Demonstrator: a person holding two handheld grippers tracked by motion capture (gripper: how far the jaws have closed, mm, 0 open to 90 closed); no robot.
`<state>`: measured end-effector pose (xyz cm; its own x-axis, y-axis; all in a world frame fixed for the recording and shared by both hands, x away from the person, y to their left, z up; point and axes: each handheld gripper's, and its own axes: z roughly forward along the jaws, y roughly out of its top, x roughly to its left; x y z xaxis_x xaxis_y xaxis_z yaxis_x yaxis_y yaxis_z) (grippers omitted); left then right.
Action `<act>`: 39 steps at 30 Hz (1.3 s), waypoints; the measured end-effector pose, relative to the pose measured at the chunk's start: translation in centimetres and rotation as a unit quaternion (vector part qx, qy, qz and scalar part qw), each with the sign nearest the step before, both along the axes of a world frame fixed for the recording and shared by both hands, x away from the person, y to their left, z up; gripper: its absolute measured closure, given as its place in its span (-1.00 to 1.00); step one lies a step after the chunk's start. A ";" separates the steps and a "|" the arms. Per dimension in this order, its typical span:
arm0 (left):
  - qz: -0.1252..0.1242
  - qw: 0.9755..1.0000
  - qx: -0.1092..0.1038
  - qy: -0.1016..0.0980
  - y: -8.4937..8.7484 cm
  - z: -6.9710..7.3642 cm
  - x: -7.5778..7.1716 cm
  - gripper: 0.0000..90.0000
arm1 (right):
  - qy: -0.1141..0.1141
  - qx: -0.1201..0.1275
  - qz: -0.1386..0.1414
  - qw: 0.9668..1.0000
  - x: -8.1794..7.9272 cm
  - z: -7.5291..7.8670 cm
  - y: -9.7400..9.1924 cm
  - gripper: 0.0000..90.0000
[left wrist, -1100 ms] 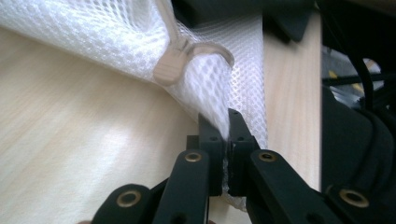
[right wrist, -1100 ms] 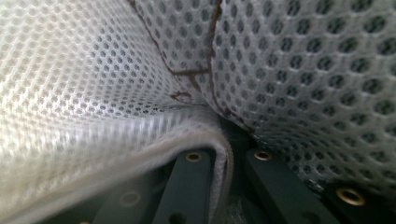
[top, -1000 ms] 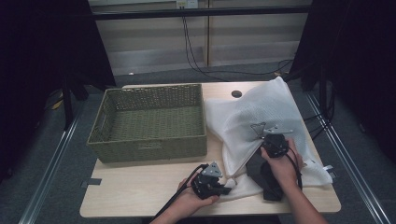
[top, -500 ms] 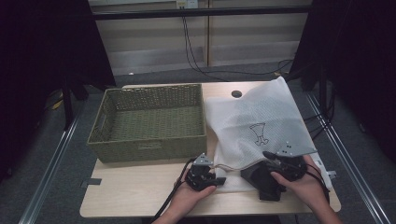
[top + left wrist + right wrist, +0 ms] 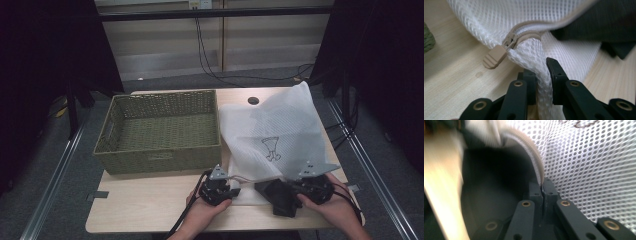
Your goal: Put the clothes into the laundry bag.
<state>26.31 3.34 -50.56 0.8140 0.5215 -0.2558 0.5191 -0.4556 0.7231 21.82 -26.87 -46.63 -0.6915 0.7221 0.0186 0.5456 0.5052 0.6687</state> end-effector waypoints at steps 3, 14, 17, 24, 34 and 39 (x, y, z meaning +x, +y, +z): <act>-0.003 1.000 0.013 -0.016 -0.1 0.1 -0.1 0.85 | 0.028 -0.024 -0.003 0.999 0.5 -2.0 0.4 0.98; -0.064 0.998 0.031 0.001 0.7 0.5 1.0 0.95 | -0.049 -0.024 -0.209 0.976 8.2 -3.5 -0.4 0.98; -0.057 0.998 0.021 -0.001 0.7 0.3 1.0 0.94 | -0.050 -0.016 -0.237 0.970 9.5 -3.7 -0.5 0.98; 0.020 1.000 -0.002 0.004 2.7 0.1 2.0 0.65 | -0.019 0.066 -0.215 0.974 6.9 -4.0 -1.4 0.98; 0.019 0.996 -0.037 -0.084 2.3 3.4 -3.1 0.22 | 0.002 0.109 -0.227 0.968 3.9 -4.1 -1.5 0.97; -0.037 0.997 0.001 -0.072 -1.0 1.9 -4.5 0.17 | -0.002 0.108 -0.227 0.968 3.8 -4.1 -1.3 0.97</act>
